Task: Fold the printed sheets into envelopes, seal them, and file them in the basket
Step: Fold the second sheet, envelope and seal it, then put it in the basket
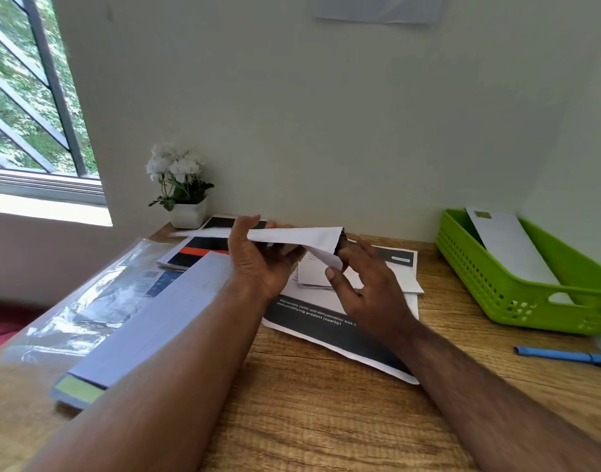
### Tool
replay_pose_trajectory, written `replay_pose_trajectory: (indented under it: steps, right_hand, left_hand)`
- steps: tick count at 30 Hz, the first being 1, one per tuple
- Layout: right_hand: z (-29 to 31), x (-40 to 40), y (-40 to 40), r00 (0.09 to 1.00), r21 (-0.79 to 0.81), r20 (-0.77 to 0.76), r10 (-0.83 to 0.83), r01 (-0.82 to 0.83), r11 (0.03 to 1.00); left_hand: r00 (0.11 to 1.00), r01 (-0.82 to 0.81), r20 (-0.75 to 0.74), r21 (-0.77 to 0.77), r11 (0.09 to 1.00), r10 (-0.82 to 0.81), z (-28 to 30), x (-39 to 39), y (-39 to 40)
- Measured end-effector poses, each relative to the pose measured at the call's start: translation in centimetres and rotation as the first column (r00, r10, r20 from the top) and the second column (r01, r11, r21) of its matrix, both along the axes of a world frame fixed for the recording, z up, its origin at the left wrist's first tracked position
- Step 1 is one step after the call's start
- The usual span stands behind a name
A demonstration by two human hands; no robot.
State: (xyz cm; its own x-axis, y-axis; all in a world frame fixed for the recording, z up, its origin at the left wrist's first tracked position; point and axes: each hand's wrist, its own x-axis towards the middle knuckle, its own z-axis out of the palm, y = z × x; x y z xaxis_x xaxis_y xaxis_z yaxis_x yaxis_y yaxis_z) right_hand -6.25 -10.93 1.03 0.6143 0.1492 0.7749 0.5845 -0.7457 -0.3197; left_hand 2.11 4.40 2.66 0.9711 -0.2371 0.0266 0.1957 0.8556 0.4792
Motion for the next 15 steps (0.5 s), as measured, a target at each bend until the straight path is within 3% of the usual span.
replay_pose_trajectory:
  steps: [6,9,12,15]
  right_hand:
    - [-0.8,0.6,-0.9,0.998,-0.294,-0.036,-0.048,0.035,0.955]
    - [-1.1,0.8,-0.7,0.994,-0.332,0.001,-0.113,0.107,0.937]
    - [-1.0,0.8,-0.8,0.985,-0.372,0.078,-0.154,0.172,0.912]
    - [-0.3,0.6,-1.0,0.986,-0.497,-0.028,-0.164,0.129,0.858]
  left_hand:
    - [0.987,0.136,0.065,0.182,0.974,-0.15,0.1,-0.2,0.1]
    - [0.961,0.186,0.152,0.254,0.949,-0.229,0.6,-0.9,-0.1]
    - [0.968,0.185,0.129,0.202,0.962,-0.213,0.7,-0.9,0.0]
    - [0.979,0.174,0.081,0.137,0.975,-0.186,0.5,-0.3,0.4]
